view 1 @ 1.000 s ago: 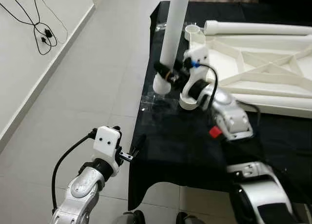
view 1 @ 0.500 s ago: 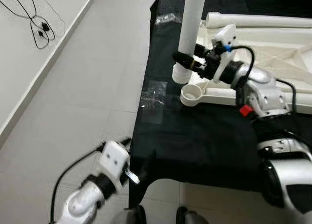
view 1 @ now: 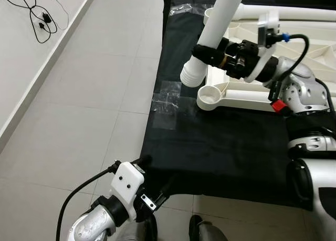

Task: Building children table

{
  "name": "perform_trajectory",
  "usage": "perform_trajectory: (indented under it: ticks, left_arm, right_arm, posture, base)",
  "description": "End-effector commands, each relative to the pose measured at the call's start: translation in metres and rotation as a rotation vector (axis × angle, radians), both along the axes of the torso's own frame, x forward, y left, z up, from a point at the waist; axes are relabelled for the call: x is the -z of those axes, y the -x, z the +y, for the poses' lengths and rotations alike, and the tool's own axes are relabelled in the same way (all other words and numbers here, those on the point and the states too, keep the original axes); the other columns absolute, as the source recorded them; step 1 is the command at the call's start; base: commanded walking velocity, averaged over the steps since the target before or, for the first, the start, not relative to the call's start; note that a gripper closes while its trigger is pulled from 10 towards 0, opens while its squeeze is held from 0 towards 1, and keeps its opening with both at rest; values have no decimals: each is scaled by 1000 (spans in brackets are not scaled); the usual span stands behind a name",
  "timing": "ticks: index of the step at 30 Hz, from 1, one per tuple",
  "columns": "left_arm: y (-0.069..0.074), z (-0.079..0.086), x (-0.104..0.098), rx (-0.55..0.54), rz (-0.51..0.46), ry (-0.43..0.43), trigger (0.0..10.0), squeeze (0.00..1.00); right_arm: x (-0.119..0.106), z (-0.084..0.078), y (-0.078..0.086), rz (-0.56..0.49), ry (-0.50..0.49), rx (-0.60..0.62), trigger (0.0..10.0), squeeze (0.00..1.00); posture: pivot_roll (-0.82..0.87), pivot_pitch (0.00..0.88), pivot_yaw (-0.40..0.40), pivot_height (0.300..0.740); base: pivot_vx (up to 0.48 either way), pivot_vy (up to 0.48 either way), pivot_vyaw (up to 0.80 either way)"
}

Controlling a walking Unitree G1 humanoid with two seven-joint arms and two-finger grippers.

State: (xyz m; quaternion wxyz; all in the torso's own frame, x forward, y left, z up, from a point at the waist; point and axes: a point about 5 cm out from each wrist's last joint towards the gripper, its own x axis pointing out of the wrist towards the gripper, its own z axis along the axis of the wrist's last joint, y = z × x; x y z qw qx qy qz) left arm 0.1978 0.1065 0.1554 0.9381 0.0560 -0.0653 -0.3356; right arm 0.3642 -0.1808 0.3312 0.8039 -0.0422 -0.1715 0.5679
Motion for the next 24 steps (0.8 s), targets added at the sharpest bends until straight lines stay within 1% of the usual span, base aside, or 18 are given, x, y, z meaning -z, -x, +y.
perform_trajectory:
  ticks: [1, 3, 5, 6, 8, 9, 11, 12, 13, 14, 15, 18, 24]
  left_arm:
    - [4, 1, -1, 16, -8, -13, 10000, 0]
    - [3, 2, -4, 22, -24, -23, 10000, 0]
    - [3, 3, -10, 36, -40, -23, 10000, 0]
    - [3, 3, -10, 36, -40, -23, 10000, 0]
    - [3, 2, -14, 54, -53, -27, 10000, 0]
    - [3, 2, -14, 54, -53, -27, 10000, 0]
    - [5, 1, -16, 65, -60, -33, 10000, 0]
    - [5, 1, -16, 65, -60, -33, 10000, 0]
    - [5, 0, -17, 66, -59, -28, 10000, 0]
    - [6, -1, -16, 65, -53, -25, 10000, 0]
    - [6, -1, -16, 65, -53, -25, 10000, 0]
    - [6, -2, -15, 63, -44, -22, 10000, 0]
    - [5, -2, -18, 65, -47, -20, 10000, 0]
  right_arm:
    - [-1, -1, 2, -28, 32, -22, 10000, 0]
    - [-1, -2, 2, -31, 51, -18, 10000, 0]
    - [-2, -6, -2, -47, 107, 15, 10000, 0]
    - [-2, -6, -2, -47, 107, 15, 10000, 0]
    - [-3, -8, -5, -58, 159, 49, 10000, 0]
    - [-3, -8, -5, -58, 159, 49, 10000, 0]
    - [-2, -11, -7, -60, 200, 76, 10000, 0]
    - [-2, -11, -7, -60, 200, 76, 10000, 0]
    - [-1, -15, -7, -57, 220, 87, 10000, 0]
    - [-1, -20, -5, -49, 223, 88, 10000, 0]
    - [-1, -20, -5, -49, 223, 88, 10000, 0]
    - [-1, -30, -1, -40, 218, 74, 10000, 0]
    - [4, -33, 2, -26, 219, 40, 10000, 0]
  posture:
    - [102, 333, 14, 740]
    - [102, 333, 14, 740]
    - [107, 338, 26, 740]
    - [107, 338, 26, 740]
    - [106, 343, 29, 740]
    - [106, 343, 29, 740]
    - [106, 352, 30, 740]
    - [106, 352, 30, 740]
    - [108, 359, 29, 740]
    - [108, 365, 30, 740]
    - [108, 365, 30, 740]
    - [107, 366, 30, 740]
    - [107, 375, 37, 740]
  base:
    - [0, 0, 0]
    - [0, 0, 0]
    - [0, 0, 0]
    - [0, 0, 0]
    - [0, 0, 0]
    - [0, 0, 0]
    - [0, 0, 0]
    - [0, 0, 0]
    - [0, 0, 0]
    - [0, 0, 0]
    - [0, 0, 0]
    - [0, 0, 0]
    - [0, 0, 0]
